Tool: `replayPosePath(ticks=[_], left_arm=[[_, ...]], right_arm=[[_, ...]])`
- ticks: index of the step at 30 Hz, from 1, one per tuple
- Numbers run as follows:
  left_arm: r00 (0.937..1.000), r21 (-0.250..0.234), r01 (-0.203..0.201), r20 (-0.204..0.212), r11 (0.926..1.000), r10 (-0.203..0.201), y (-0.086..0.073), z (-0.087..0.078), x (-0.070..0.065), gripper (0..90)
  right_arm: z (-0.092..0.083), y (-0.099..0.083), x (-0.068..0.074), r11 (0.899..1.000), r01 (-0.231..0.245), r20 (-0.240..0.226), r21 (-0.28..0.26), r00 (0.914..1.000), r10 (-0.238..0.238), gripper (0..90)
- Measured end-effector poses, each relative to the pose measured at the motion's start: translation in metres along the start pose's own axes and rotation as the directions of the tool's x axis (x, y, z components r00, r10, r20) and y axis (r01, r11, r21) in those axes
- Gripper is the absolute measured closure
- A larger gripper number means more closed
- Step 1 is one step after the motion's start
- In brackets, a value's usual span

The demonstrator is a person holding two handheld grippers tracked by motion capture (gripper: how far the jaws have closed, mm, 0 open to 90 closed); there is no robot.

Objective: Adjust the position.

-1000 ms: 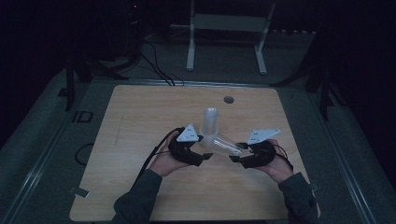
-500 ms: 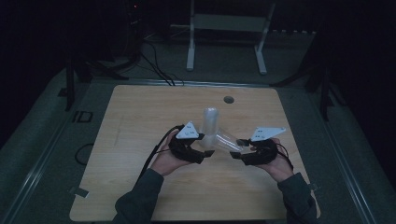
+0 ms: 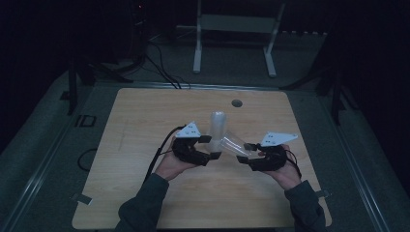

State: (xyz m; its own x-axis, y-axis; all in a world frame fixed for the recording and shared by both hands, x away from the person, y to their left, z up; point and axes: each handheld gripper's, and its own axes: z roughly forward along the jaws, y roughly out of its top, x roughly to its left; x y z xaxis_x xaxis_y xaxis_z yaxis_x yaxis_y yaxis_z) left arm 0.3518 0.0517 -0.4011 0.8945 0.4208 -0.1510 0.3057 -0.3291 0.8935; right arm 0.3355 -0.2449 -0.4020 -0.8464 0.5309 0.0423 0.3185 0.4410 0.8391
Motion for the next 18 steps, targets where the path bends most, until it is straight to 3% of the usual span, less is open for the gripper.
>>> replayPosePath(ticks=[18], left_arm=[[0.9999, -0.014, 0.005, 0.012, 0.9999, -0.004, 0.0035, 0.0056, -0.0026, 26.0]], right_arm=[[-0.0020, 0.0043, 0.0050, 0.994, -0.014, -0.010, -0.106, 0.9999, 0.013, 41.7]])
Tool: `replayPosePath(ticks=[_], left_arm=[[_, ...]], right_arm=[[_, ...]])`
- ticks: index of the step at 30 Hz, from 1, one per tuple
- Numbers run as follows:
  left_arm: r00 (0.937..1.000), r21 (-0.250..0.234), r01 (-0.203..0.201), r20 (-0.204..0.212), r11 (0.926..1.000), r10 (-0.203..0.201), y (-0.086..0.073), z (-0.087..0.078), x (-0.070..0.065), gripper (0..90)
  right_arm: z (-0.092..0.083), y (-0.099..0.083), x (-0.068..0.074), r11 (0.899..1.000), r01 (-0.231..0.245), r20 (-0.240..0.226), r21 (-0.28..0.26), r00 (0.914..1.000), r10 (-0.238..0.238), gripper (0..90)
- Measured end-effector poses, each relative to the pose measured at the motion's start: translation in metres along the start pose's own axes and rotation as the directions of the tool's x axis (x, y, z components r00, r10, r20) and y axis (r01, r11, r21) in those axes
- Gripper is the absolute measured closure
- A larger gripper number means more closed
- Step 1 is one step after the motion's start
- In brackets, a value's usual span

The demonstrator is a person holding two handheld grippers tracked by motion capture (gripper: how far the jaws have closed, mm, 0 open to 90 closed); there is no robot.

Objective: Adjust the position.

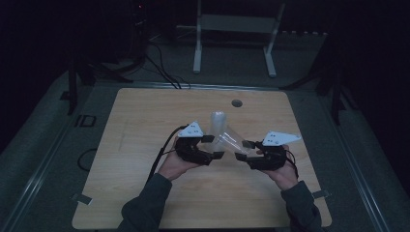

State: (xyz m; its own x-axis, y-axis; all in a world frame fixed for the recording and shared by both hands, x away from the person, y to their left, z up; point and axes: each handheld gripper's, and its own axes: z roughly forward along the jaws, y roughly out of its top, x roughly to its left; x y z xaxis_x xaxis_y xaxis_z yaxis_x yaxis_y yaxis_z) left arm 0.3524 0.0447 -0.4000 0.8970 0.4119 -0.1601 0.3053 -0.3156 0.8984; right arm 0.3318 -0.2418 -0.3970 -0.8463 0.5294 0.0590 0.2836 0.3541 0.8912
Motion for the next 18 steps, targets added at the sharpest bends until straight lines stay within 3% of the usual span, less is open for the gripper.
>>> replayPosePath(ticks=[18], left_arm=[[0.9999, -0.025, -0.001, 0.016, 0.9997, 0.002, 0.0011, -0.0019, -0.0017, 26.0]], right_arm=[[0.0023, -0.0023, 0.0020, 0.996, -0.021, -0.035, -0.085, 0.9992, 0.018, 41.8]])
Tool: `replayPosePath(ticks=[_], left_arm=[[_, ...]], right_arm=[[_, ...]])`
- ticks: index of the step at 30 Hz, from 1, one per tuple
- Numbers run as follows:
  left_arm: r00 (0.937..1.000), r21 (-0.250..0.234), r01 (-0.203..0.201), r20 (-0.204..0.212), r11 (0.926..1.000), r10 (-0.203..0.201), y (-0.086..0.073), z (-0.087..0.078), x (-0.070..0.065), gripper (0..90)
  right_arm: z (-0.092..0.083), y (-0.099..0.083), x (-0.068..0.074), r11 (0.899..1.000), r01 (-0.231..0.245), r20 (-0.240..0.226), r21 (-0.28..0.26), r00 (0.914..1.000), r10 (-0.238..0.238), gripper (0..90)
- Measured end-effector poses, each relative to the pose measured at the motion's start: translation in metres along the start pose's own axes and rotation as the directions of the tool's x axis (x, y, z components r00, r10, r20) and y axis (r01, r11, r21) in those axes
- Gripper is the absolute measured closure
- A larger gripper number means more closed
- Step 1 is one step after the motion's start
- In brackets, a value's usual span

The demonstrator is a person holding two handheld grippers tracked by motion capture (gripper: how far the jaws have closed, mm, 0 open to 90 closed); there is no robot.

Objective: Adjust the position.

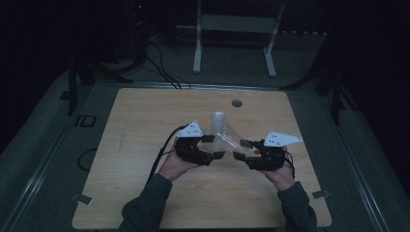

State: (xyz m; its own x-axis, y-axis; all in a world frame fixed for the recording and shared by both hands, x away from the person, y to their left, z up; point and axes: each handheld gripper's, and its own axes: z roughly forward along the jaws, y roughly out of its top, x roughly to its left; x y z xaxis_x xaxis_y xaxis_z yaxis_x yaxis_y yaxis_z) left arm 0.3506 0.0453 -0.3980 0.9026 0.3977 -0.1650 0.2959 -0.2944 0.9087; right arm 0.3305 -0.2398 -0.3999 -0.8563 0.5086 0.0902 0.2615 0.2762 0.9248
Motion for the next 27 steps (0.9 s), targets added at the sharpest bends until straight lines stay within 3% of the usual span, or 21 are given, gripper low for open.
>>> replayPosePath(ticks=[15, 27], left_arm=[[0.9999, -0.027, -0.012, 0.009, 0.9996, 0.012, 0.002, 0.001, -0.004, 26.0], [0.9996, -0.066, 0.004, 0.029, 0.9978, -0.002, 0.003, 0.001, -0.004, 25.9]], right_arm=[[-0.001, -0.006, -0.004, 0.996, -0.044, -0.044, -0.071, 0.9982, 0.041, 41.8], [0.001, -0.011, -0.005, 0.990, -0.065, -0.090, -0.121, 0.9944, 0.054, 41.8]])
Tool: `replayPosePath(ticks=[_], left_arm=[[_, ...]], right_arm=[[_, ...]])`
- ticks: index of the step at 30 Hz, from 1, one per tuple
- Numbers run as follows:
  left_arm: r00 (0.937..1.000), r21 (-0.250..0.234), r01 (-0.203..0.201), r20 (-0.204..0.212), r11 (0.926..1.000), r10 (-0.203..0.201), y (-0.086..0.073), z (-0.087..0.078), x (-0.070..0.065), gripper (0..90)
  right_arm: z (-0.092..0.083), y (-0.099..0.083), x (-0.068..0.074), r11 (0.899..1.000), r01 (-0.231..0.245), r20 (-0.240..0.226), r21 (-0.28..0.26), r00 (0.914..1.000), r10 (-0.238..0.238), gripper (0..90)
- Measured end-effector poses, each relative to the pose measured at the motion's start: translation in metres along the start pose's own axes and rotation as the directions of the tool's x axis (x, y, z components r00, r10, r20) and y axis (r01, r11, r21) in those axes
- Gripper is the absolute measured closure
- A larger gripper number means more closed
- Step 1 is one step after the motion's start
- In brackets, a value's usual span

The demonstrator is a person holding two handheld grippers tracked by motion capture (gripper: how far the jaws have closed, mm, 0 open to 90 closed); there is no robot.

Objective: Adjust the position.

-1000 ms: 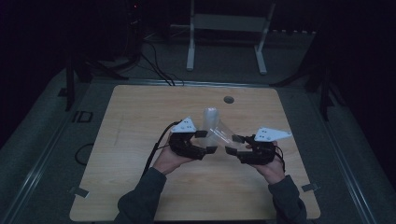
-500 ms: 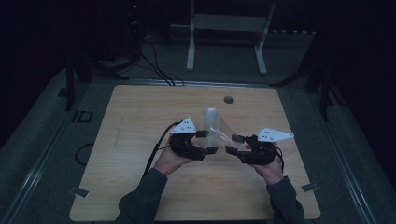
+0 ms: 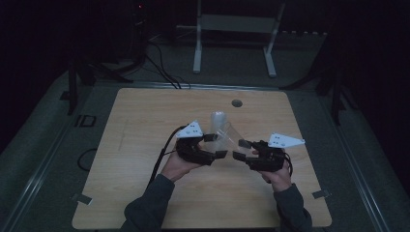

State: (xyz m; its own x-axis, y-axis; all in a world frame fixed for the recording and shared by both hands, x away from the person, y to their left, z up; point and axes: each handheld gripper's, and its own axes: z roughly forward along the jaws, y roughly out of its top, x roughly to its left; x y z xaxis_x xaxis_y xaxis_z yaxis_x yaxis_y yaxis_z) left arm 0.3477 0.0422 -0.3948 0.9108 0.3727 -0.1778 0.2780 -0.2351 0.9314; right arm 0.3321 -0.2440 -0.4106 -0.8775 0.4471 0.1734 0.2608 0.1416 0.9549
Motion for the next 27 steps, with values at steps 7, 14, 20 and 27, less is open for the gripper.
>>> replayPosePath(ticks=[7, 14, 20, 27], left_arm=[[0.9999, -0.016, -0.001, 0.014, 0.9999, 0.001, 0.0011, -0.0009, -0.0008, 25.9], [0.9994, -0.041, -0.008, 0.034, 0.9991, 0.009, 0.0022, -0.0016, -0.0026, 25.9], [0.9988, -0.062, -0.001, 0.048, 0.9981, 0.004, 0.0039, -0.0019, -0.0035, 25.9], [0.9982, -0.076, 0.003, 0.060, 0.9971, 0.002, 0.0051, -0.0007, -0.0042, 25.8]], right_arm=[[0.0000, -0.0015, -0.0006, 0.999, -0.011, -0.021, -0.033, 0.9997, 0.011, 41.9], [-0.0012, -0.0010, -0.0006, 0.998, -0.016, -0.040, -0.063, 0.9991, 0.014, 41.9], [-0.0019, -0.0015, -0.0005, 0.996, -0.025, -0.053, -0.087, 0.9984, 0.020, 41.9], [-0.0016, -0.0018, -0.0006, 0.994, -0.028, -0.069, -0.102, 0.9974, 0.021, 41.9]])
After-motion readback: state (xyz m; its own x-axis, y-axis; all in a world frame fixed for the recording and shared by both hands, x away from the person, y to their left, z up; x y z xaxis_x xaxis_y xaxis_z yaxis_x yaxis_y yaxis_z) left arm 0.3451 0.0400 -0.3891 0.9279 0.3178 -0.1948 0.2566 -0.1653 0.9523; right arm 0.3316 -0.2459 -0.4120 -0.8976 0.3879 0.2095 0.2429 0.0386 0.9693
